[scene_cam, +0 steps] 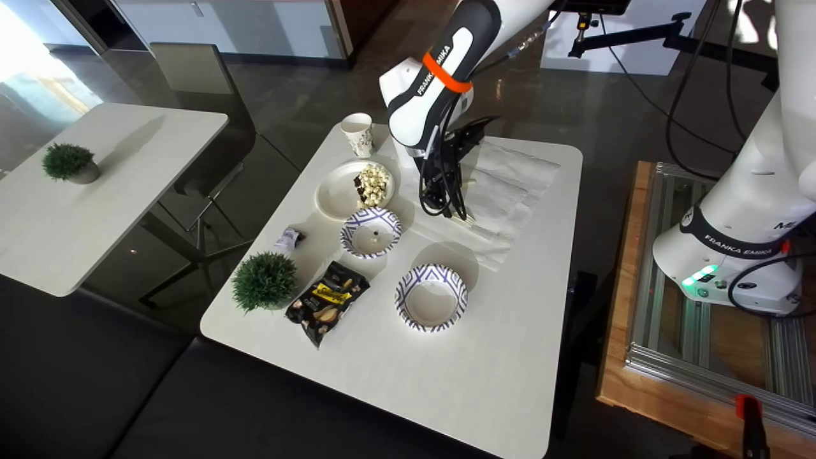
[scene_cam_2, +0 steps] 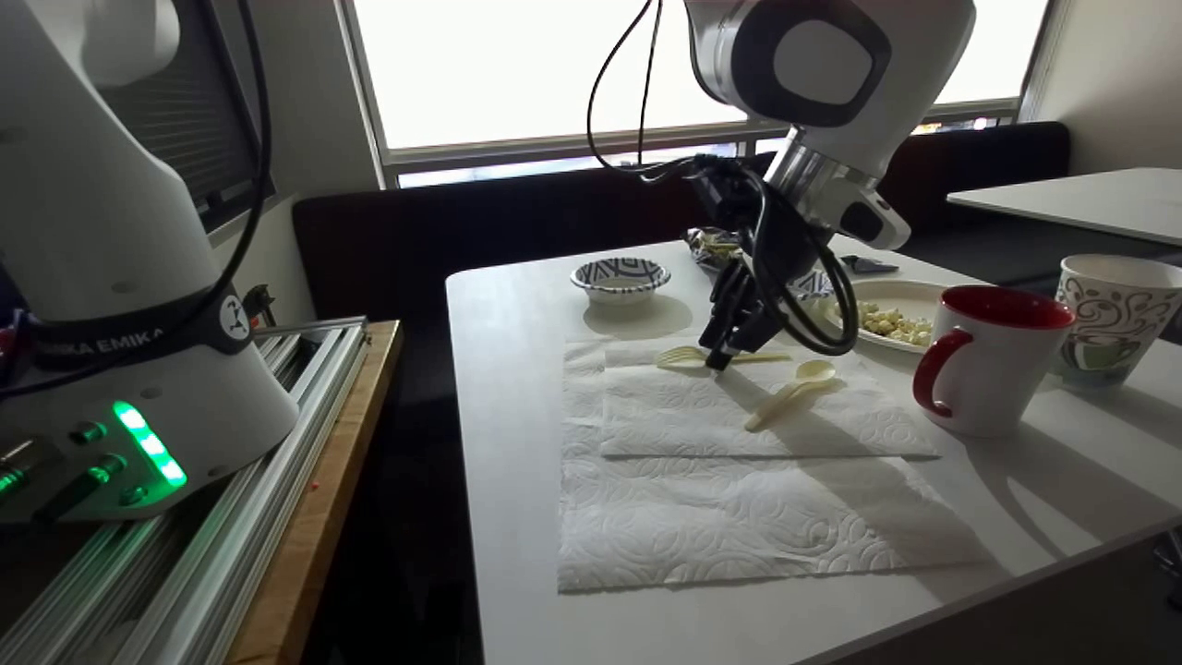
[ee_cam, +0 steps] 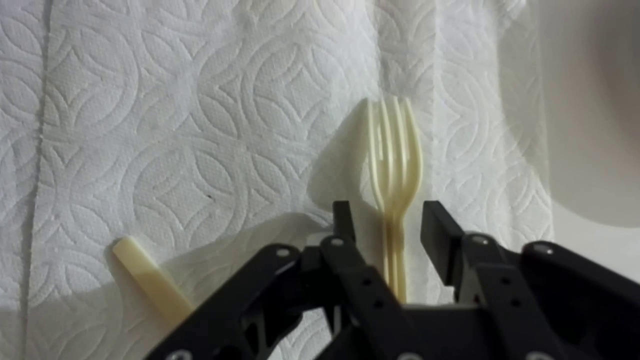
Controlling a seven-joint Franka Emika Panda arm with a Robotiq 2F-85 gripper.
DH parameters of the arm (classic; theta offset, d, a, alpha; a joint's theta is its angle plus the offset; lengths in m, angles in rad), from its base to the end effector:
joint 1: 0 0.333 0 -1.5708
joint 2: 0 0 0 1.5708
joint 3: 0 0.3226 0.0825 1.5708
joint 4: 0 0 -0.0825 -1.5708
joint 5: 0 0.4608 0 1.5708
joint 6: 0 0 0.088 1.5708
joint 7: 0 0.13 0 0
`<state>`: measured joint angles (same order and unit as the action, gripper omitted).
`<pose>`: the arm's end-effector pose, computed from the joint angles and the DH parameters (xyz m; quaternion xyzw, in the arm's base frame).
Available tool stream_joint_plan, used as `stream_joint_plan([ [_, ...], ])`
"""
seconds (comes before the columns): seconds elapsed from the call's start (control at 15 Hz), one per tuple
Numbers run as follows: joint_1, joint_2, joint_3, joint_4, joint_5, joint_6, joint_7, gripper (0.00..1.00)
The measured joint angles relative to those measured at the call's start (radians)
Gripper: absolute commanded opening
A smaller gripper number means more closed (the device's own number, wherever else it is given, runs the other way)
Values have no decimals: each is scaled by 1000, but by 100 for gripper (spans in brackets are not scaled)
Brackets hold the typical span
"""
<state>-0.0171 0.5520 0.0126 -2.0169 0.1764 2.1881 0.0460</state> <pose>0.5926 0.0076 0.0690 -0.9759 0.0886 0.1899 0.0604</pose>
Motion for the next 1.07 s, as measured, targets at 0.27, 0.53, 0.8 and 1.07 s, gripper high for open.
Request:
stream_joint_plan([
  [0.27, 0, 9, -1, 2, 0, 0, 1, 24],
  [0.53, 0, 9, -4, 2, -1, 0, 1, 19],
  [0.8, 0, 9, -4, 3, -7, 0, 1, 4],
  [1.07, 2, 8, -5, 2, -23, -1, 1, 6],
])
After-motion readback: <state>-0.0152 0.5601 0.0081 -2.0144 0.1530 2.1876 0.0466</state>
